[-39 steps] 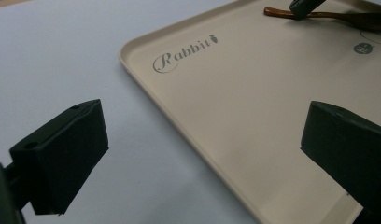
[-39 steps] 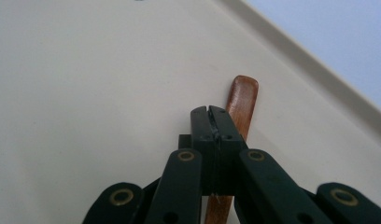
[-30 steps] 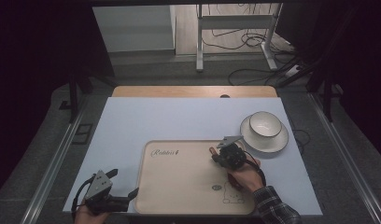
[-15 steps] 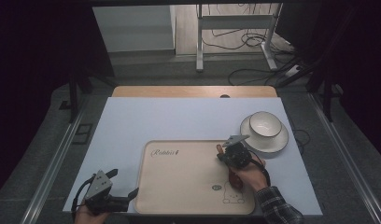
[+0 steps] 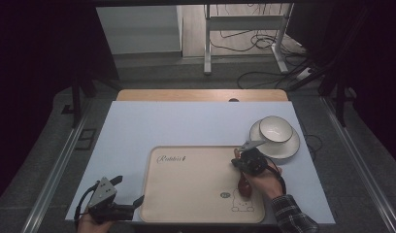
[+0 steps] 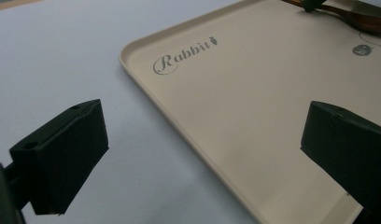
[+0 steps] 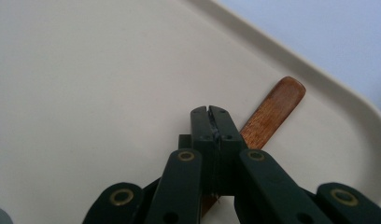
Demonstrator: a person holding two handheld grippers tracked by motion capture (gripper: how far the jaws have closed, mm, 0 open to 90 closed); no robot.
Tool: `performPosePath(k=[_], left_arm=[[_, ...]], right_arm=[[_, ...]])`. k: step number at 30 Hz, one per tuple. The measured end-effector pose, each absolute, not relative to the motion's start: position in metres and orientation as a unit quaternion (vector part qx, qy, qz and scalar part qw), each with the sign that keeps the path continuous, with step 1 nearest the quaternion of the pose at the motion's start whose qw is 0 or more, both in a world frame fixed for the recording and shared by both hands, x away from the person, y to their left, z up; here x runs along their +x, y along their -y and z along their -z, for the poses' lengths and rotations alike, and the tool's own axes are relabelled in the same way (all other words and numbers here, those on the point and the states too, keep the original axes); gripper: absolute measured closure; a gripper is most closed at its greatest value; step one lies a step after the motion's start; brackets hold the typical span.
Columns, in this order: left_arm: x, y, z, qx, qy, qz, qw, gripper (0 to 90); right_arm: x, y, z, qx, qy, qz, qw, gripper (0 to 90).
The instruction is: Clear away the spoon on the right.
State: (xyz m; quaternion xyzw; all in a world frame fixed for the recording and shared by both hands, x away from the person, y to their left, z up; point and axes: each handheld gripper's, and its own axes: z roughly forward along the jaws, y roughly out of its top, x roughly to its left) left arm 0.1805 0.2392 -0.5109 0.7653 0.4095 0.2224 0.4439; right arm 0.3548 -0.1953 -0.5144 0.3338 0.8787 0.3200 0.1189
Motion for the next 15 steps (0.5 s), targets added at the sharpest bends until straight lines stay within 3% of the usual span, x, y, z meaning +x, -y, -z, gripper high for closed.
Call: performPosePath(k=[12,15], left_arm=[[0.1805,-0.2393,0.5108,0.765,-0.409,-0.223,0.444,0.4],[0.1805,-0.2393,0.5108,0.765,-0.409,-0.222,0.445,0.4]], right_arm=[[0.3561,0.2029,0.5140,0.346,-0.875,-0.318,0.118,89.3],[0.3549,0.2021,0.5125,0.343,-0.873,-0.325,0.120,81.9]])
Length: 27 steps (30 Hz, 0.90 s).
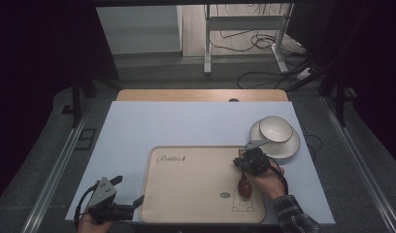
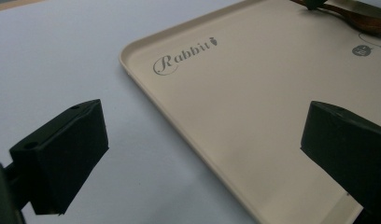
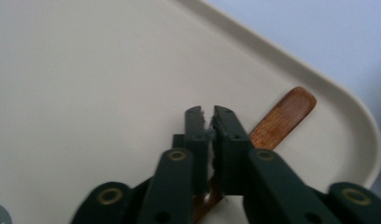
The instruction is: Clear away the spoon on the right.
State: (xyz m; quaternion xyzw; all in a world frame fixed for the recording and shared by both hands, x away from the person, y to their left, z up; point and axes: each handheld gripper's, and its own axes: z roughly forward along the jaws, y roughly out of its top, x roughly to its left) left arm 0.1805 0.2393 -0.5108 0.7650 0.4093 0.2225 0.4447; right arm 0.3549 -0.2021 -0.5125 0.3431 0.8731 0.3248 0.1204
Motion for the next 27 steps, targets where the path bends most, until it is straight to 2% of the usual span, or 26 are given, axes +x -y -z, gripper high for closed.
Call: performPosePath(k=[4,10,14,27], left_arm=[[0.180,-0.239,0.511,0.765,-0.409,-0.223,0.445,0.4],[0.180,-0.239,0.511,0.765,-0.409,-0.223,0.445,0.4],[0.180,-0.239,0.511,0.765,-0.409,-0.223,0.444,0.4],[0.180,-0.239,0.511,0.766,-0.408,-0.223,0.445,0.5]], right_arm=[[0.352,0.200,0.509,0.337,-0.873,-0.328,0.134,71.3],[0.348,0.199,0.504,0.330,-0.872,-0.332,0.144,61.8],[0.344,0.197,0.500,0.319,-0.871,-0.340,0.153,49.4],[0.335,0.196,0.492,0.301,-0.868,-0.361,0.162,28.5]])
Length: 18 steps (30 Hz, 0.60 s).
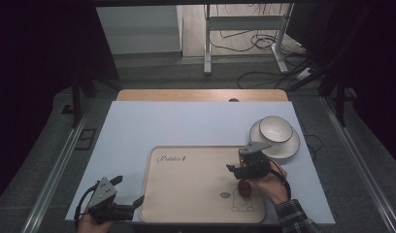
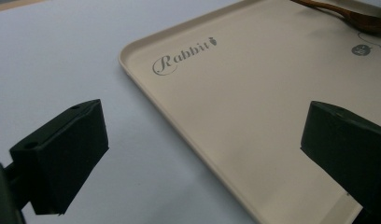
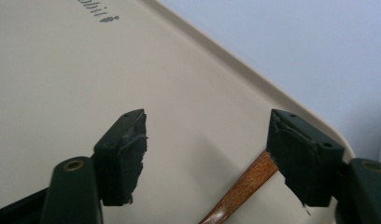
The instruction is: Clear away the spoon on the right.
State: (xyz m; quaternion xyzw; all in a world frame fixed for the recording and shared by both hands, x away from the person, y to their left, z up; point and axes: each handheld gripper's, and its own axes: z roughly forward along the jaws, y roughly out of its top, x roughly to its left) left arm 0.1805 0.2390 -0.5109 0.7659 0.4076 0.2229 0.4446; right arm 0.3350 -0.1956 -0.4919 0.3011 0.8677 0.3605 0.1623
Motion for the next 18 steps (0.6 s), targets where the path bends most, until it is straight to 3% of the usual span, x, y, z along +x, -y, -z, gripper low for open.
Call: performPosePath(k=[10,18], left_arm=[[0.180,-0.239,0.511,0.767,-0.407,-0.223,0.444,0.5],[0.180,-0.239,0.511,0.767,-0.406,-0.223,0.444,0.5]], right_arm=[[0.329,0.201,0.491,0.296,-0.864,-0.378,0.154,13.1],[0.319,0.209,0.487,0.299,-0.853,-0.397,0.159,7.9]])
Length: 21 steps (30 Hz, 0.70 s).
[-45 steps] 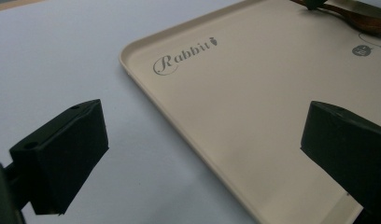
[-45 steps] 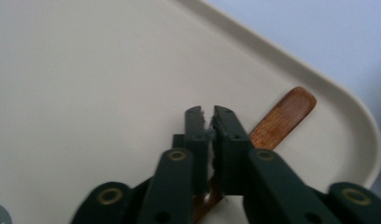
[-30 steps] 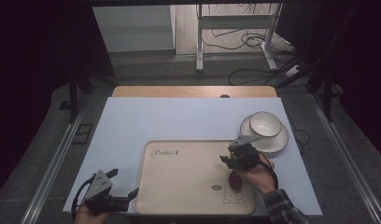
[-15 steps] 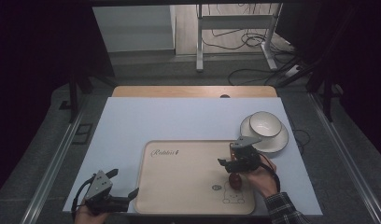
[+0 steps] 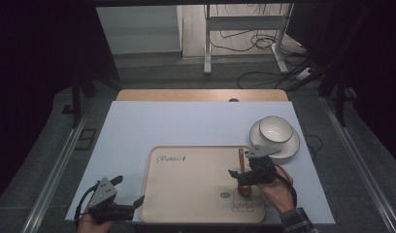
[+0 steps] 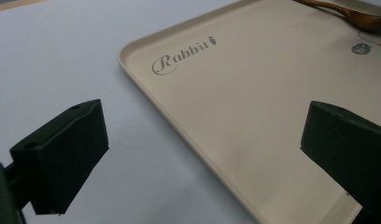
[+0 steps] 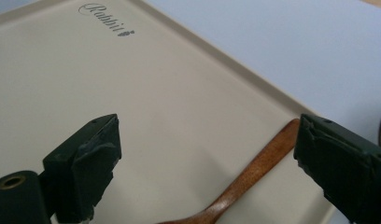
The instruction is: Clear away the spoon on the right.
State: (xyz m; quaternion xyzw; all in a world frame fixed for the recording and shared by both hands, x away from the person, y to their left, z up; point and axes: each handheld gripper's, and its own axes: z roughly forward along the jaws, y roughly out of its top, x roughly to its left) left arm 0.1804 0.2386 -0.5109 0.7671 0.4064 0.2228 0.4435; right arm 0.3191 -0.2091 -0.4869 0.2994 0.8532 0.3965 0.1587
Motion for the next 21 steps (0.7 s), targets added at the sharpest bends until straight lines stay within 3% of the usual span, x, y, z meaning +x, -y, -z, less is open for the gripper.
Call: performPosePath(k=[21], left_arm=[[0.180,-0.238,0.511,0.769,-0.405,-0.222,0.442,0.6]], right_arm=[[0.285,0.237,0.490,0.323,-0.836,-0.417,0.152,0.0]])
